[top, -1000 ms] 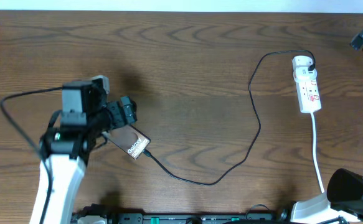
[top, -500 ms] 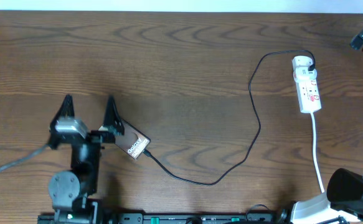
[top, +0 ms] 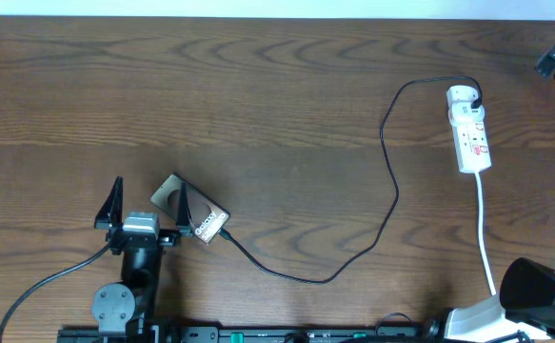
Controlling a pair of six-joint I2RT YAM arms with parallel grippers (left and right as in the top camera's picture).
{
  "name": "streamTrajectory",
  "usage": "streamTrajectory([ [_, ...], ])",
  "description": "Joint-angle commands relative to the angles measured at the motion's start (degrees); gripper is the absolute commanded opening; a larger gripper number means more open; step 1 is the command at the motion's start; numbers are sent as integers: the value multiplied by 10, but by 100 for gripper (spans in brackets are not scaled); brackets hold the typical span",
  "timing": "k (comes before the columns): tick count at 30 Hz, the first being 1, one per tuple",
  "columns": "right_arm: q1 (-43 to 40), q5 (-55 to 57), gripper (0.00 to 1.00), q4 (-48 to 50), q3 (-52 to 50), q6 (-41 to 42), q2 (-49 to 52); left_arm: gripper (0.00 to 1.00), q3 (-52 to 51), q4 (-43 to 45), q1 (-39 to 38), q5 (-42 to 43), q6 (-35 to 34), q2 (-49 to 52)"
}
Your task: Plug charger to phone and switch on socket
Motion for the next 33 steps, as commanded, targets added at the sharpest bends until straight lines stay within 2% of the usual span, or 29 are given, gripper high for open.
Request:
streamTrajectory([
  [1, 3, 6, 99, -1, 1, 7, 0, 98, -14, -34, 11, 7, -18, -13],
  [4, 3, 6, 99, -1, 1, 7, 0, 98, -14, -74, 16, -18, -56, -13],
  [7, 3, 6, 99, -1, 1, 7, 0, 98, -14, -124, 19, -87, -140, -13],
  [9, 3, 6, 99, -1, 1, 7, 0, 98, -14, -176, 19, -113, -169, -13],
  [12, 3, 6, 99, -1, 1, 7, 0, 97, -14, -182, 19, -96, -134, -12],
  [33, 3, 6, 99, -1, 1, 7, 0, 98, -14, -181, 19, -96, -132, -11],
])
